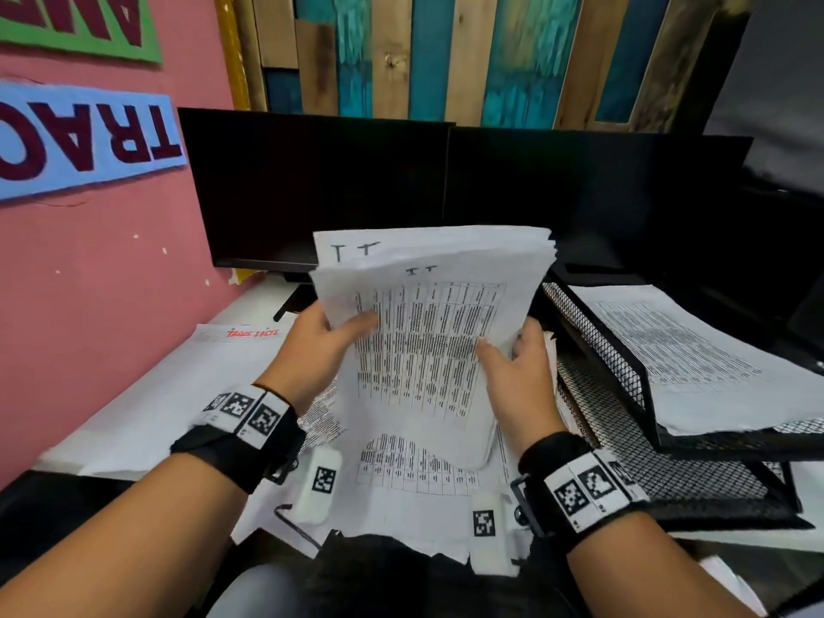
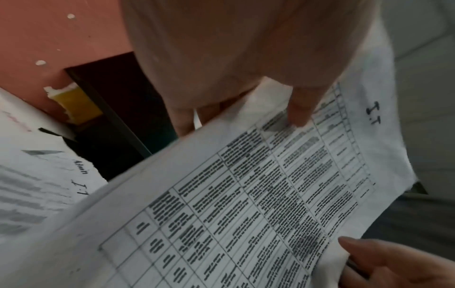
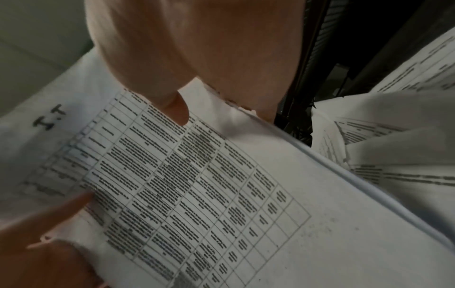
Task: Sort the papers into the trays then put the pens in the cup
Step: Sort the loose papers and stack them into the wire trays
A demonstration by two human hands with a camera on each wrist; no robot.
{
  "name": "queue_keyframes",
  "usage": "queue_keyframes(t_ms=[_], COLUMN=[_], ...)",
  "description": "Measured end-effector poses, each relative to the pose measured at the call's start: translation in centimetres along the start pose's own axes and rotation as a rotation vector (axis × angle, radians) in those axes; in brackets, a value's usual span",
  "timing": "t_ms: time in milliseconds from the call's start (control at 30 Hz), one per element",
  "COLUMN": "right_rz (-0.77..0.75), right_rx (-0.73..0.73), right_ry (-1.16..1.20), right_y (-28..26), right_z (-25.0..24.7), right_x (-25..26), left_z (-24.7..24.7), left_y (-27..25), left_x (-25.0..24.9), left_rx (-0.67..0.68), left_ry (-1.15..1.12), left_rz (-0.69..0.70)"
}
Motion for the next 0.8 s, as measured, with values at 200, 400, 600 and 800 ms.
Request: queue_keyframes(t_ms=[200,400,600,800], right_rz=[0.016,0.094,0.294,0.380], right_rx=[-0.069,-0.015,0.081,-0.006], right_ry=[0.039,-0.021,-0.043,0.190], right_y=[0.9,0.1,-0.6,-0.2], right_z=[-0.4,0.4,1.4,0.4], right_x=[0.0,-2.2,-5.5,-5.6], left_z=[0.7,1.1,0.3,-0.1], left_y=[0.7,0.5,-0.1,-0.1], left_x=[-1.0,3.5,6.3,2.4], left_rx=[-0.013,0.007,-0.007,-0.165], left_ry=[-0.182,0.035,0.171,-0.026], left_rz=[-0.005,-0.136,-0.198,-0.077])
Point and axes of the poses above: each hand's wrist, its own y-axis towards the middle knuckle, its own z-axis out of the palm, x = y × z, the point moved 9 cm from there along y, towards the middle knuckle, and after that the axes turned 8 degrees about -y, right-handed, at the moved point
